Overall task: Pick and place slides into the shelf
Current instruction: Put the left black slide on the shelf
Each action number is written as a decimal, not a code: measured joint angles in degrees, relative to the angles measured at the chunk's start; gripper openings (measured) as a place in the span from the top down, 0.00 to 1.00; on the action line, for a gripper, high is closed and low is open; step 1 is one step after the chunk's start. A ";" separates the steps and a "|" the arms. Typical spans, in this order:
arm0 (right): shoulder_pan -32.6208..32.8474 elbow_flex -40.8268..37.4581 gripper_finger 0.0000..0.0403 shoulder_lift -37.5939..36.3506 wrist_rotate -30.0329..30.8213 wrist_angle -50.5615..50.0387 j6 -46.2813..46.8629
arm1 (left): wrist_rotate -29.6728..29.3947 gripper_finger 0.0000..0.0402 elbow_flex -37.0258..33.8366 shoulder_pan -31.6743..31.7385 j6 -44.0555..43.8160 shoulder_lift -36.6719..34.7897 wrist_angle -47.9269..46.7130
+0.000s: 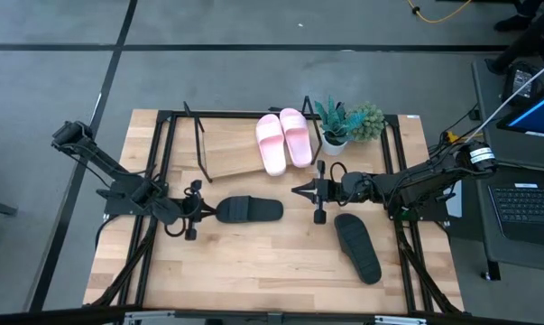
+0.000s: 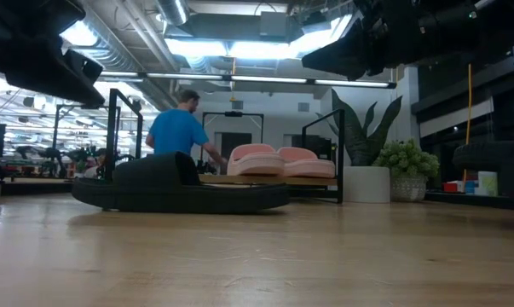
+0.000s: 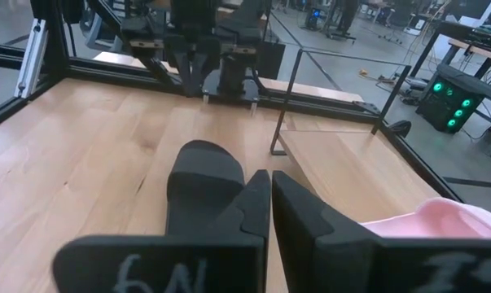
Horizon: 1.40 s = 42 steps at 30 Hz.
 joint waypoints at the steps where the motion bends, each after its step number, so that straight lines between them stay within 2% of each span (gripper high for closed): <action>1: 0.01 0.00 0.95 0.00 0.00 -0.02 0.00 | -0.01 1.00 0.00 0.00 0.01 0.00 -0.54; 11: 0.02 0.02 0.95 0.02 -0.01 3.47 -0.05 | -0.02 1.00 0.00 0.00 -0.25 0.00 -0.97; 15: 0.02 0.96 0.95 0.02 -0.02 5.43 -2.95 | -0.02 1.00 0.00 0.00 -0.58 0.00 -0.97; 18: 0.00 4.35 0.95 0.07 -0.67 2.06 -3.37 | -0.02 1.00 0.00 0.00 -2.43 0.00 -1.10; 21: 0.00 9.89 0.95 0.91 -2.03 -6.52 -5.87 | -0.02 1.00 0.00 0.00 -3.01 0.00 -1.13; 29: -0.66 23.75 0.95 8.21 -2.60 -24.46 -11.14 | -0.02 1.00 0.00 -0.04 -3.02 0.00 -1.19; 42: -0.63 33.37 0.95 21.56 -2.43 -28.89 -16.47 | -0.13 1.00 0.00 -3.05 -5.52 0.00 -0.95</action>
